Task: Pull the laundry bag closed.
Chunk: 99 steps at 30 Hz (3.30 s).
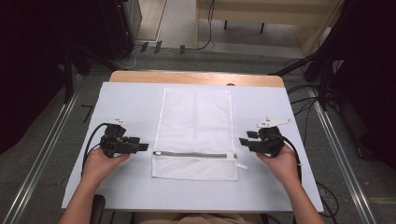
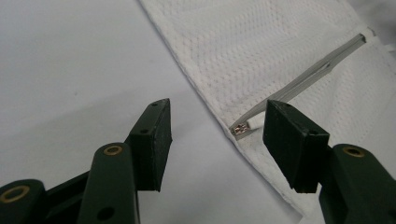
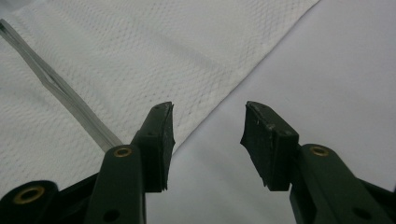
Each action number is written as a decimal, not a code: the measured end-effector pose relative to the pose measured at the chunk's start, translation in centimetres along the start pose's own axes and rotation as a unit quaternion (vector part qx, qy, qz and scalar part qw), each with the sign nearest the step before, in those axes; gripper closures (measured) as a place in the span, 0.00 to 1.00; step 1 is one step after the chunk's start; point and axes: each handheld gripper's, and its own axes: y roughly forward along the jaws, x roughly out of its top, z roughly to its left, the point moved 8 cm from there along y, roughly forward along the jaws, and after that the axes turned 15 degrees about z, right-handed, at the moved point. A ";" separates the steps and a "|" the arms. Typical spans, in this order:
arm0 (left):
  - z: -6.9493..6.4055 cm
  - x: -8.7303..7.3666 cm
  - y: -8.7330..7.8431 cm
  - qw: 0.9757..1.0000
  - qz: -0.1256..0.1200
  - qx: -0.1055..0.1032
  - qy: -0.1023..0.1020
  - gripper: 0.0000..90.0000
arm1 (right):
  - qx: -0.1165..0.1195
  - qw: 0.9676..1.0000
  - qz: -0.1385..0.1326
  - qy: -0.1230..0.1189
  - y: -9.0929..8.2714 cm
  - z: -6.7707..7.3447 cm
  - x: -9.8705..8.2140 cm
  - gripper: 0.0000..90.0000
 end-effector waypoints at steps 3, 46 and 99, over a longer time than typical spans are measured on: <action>0.1 0.0 -0.1 1.000 -0.002 0.005 0.001 0.47 | 0.005 1.000 -0.004 0.002 0.0 0.1 0.1 0.59; 0.2 -1.5 -1.1 1.000 -0.013 0.025 -0.005 0.47 | 0.046 0.998 0.010 -0.052 1.3 4.9 2.8 0.60; 0.9 -0.9 -0.8 1.000 -0.016 0.017 0.002 0.46 | 0.103 0.985 0.043 -0.130 6.0 14.5 8.3 0.77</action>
